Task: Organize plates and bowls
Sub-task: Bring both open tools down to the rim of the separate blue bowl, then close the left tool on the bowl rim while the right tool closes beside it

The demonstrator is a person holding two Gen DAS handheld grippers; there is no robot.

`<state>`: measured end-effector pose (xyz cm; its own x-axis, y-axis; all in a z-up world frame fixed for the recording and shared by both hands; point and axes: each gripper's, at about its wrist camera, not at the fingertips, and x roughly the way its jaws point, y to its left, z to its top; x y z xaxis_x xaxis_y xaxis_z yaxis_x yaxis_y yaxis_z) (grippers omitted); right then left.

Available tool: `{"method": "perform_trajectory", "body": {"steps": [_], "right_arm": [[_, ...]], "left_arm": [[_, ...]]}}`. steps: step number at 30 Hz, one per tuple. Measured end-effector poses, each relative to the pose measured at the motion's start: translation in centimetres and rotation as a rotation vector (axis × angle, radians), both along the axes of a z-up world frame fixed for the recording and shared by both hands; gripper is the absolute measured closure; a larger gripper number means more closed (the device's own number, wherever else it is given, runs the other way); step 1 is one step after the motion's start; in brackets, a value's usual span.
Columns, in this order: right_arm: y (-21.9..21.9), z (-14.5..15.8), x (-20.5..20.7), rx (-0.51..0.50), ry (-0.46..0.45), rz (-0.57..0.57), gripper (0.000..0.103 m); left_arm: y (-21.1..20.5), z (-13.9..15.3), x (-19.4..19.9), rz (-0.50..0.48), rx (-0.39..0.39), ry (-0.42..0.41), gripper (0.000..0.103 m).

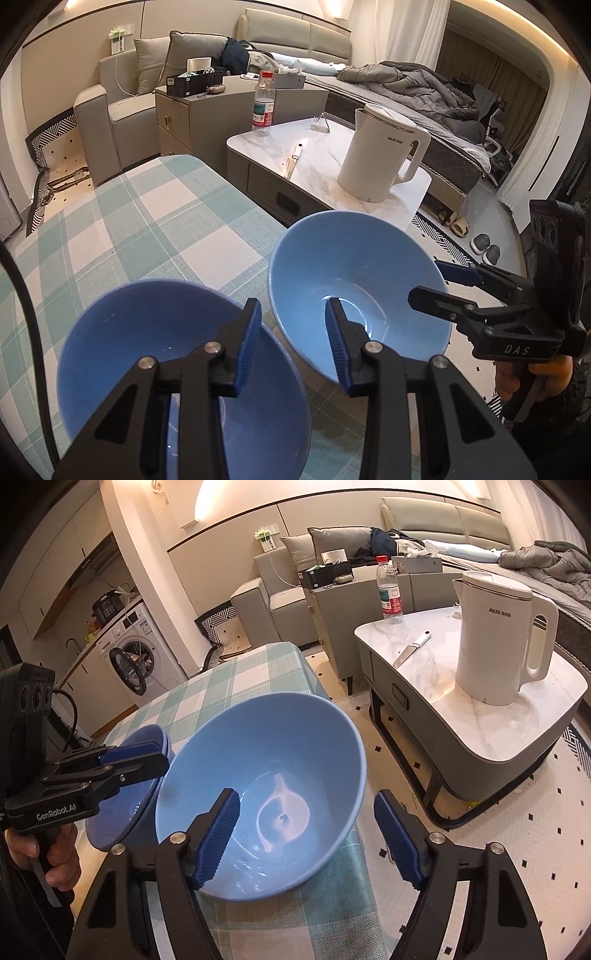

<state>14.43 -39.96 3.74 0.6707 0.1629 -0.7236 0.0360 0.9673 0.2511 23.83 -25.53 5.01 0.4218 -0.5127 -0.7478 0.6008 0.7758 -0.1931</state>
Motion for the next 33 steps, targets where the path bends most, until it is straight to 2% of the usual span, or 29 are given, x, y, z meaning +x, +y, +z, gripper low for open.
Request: {"method": "perform_trajectory", "body": {"steps": [3, 14, 33], "right_arm": [[0.3, -0.2, -0.1, -0.013, 0.005, 0.018, 0.039], [0.2, -0.4, -0.1, -0.038, 0.011, 0.020, 0.049], [-0.7, -0.4, -0.8, -0.039, 0.011, 0.007, 0.052]], "left_arm": [[-0.3, -0.2, 0.3, 0.009, 0.007, -0.001, 0.068], [-1.5, -0.5, 1.1, 0.013, 0.042, 0.009, 0.068], [-3.3, -1.3, 0.8, -0.009, 0.093, 0.019, 0.068]]}}
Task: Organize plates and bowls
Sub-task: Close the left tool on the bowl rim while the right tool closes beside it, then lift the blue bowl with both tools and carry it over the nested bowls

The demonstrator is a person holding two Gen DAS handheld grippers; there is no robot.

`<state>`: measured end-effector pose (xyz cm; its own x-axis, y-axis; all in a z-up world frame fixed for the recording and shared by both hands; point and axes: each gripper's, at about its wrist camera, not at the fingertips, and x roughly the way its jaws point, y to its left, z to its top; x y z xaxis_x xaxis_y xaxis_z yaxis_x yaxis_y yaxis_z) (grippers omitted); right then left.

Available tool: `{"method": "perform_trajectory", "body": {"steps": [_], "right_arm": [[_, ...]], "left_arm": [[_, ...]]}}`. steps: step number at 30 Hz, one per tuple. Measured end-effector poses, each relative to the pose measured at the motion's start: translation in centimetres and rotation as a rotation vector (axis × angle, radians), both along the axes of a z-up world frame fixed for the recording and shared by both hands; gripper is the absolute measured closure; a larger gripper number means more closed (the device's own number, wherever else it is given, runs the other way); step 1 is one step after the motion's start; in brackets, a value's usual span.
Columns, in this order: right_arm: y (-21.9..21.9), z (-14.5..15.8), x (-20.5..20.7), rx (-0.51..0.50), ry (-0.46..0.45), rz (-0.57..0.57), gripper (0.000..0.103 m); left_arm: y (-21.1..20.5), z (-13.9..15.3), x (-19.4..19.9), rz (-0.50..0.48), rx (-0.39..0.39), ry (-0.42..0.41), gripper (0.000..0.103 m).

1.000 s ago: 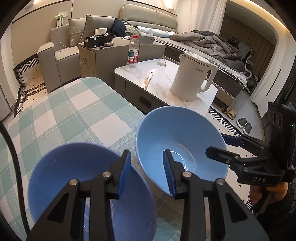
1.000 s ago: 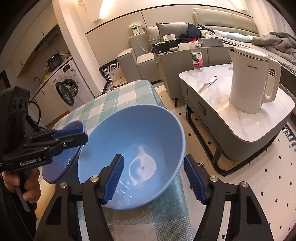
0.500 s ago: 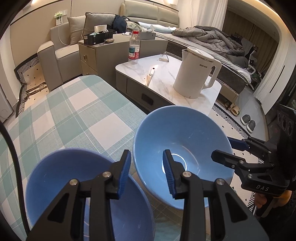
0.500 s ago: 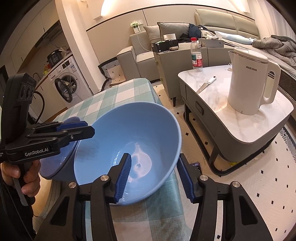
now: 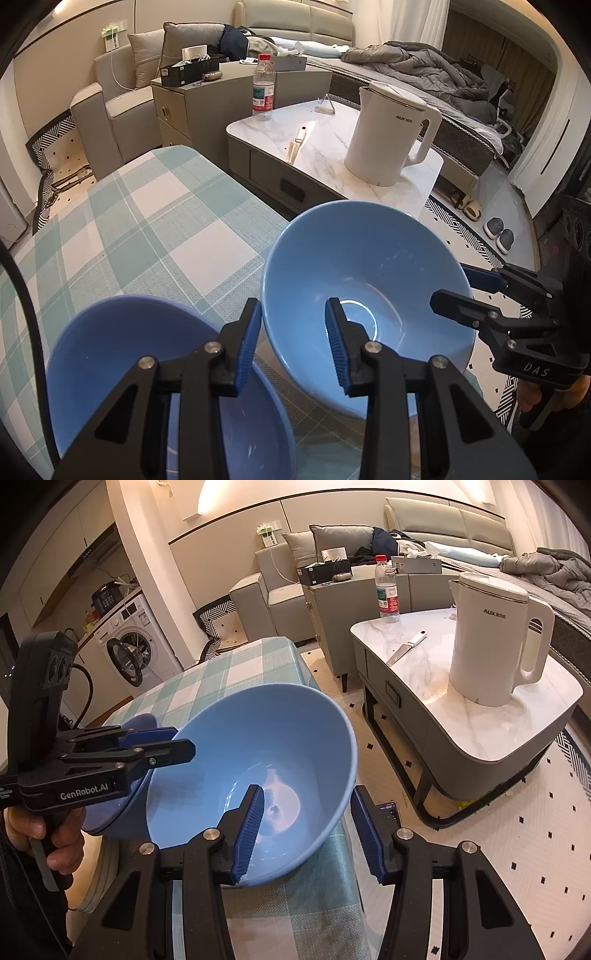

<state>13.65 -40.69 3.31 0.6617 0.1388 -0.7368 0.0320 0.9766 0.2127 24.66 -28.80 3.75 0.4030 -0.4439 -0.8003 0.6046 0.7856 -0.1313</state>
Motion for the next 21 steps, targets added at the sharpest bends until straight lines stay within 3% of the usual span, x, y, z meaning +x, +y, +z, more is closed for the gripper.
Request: {"method": "perform_trajectory", "body": {"steps": [21], "right_arm": [[-0.5, 0.4, -1.1, -0.014, 0.002, -0.039, 0.052]], "left_arm": [[-0.8, -0.5, -1.2, -0.044, 0.005, 0.027, 0.068]]}}
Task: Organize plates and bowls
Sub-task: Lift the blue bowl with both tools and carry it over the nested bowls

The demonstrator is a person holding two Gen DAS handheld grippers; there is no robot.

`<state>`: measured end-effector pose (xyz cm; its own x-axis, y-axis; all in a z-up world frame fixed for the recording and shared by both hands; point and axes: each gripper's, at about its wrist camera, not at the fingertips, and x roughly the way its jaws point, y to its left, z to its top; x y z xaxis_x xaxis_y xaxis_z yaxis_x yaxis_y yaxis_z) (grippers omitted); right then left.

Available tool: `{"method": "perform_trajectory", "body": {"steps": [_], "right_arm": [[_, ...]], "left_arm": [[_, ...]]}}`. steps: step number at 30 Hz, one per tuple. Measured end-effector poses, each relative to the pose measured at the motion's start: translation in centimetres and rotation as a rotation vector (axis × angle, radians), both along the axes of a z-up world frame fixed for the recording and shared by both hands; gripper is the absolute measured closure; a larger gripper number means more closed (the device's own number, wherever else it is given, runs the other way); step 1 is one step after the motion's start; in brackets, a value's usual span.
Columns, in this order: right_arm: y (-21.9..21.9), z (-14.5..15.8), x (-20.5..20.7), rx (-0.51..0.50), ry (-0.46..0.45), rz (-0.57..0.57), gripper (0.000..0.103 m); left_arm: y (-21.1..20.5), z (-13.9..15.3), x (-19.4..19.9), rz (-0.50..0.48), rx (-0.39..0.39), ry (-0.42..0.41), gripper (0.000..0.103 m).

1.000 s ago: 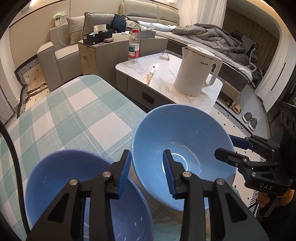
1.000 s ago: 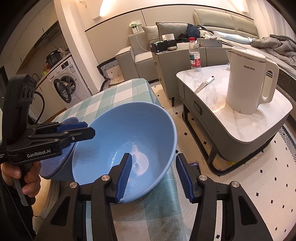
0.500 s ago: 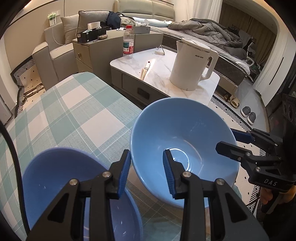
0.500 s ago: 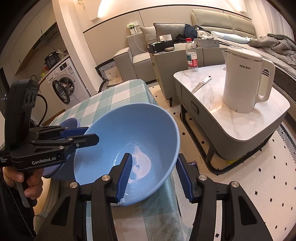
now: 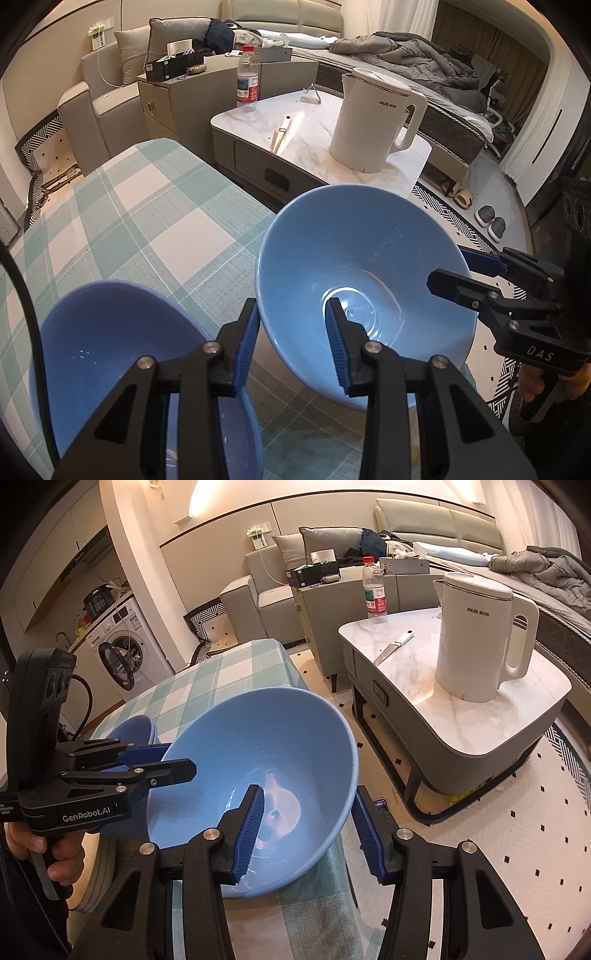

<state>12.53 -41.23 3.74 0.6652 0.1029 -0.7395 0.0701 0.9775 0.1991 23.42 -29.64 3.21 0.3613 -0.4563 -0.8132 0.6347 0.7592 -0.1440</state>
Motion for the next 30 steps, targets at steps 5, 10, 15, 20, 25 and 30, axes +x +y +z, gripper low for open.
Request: {"method": "perform_trajectory", "body": {"steps": [5, 10, 15, 20, 25, 30], "right_arm": [[0.1, 0.3, -0.1, -0.007, -0.005, -0.002, 0.052], [0.2, 0.7, -0.3, -0.012, -0.011, 0.000, 0.052], [0.5, 1.2, -0.5, -0.020, -0.022, 0.001, 0.052], [0.7, 1.8, -0.8, -0.028, -0.037, 0.002, 0.052], [1.2, 2.5, -1.3, -0.034, -0.050, 0.006, 0.052], [1.8, 3.0, -1.5, -0.040, -0.063, 0.015, 0.052]], "left_arm": [[0.1, 0.0, -0.2, 0.001, -0.003, 0.000, 0.068], [0.4, 0.4, -0.5, 0.005, -0.014, -0.007, 0.068], [0.8, 1.1, -0.9, 0.007, -0.027, -0.019, 0.068], [1.3, 1.8, -1.3, 0.008, -0.040, -0.032, 0.068], [1.9, 2.3, -1.6, 0.013, -0.054, -0.038, 0.068], [2.7, 2.9, -1.8, 0.022, -0.068, -0.052, 0.068]]}}
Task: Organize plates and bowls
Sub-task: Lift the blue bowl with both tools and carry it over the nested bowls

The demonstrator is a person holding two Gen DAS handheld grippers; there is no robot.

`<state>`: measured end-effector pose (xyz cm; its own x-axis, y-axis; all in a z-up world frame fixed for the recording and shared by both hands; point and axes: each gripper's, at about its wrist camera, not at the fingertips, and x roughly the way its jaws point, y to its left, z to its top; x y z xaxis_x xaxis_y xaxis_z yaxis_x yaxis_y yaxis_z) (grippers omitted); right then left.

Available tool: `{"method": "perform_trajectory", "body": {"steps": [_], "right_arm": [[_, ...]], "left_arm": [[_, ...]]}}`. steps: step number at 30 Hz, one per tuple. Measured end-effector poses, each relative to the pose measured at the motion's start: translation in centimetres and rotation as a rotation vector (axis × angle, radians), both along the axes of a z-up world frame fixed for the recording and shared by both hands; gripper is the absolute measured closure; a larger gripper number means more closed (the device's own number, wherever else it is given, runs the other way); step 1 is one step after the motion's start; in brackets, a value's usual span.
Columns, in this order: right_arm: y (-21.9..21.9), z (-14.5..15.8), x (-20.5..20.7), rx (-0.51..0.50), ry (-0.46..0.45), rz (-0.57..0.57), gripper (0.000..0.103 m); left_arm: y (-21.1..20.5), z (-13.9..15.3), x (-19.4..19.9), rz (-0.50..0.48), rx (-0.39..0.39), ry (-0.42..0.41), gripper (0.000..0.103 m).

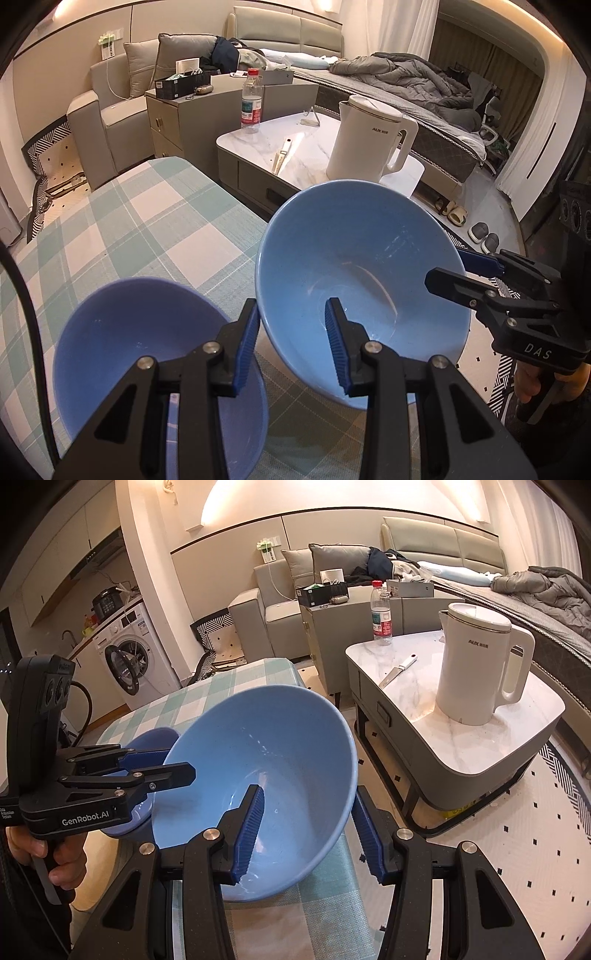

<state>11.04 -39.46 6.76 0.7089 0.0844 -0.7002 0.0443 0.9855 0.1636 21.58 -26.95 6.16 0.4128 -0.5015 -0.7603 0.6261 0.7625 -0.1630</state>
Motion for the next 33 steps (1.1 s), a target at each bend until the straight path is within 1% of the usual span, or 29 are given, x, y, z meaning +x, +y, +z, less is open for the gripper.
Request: {"method": "perform_trajectory", "body": {"steps": [20, 33], "right_arm": [[3.1, 2.9, 0.0, -0.029, -0.052, 0.059, 0.052], [5.1, 5.0, 0.4, -0.060, -0.089, 0.080, 0.052]], "left_arm": [[3.6, 2.1, -0.5, 0.060, -0.055, -0.046, 0.068], [5.4, 3.3, -0.6, 0.080, -0.094, -0.069, 0.068]]}}
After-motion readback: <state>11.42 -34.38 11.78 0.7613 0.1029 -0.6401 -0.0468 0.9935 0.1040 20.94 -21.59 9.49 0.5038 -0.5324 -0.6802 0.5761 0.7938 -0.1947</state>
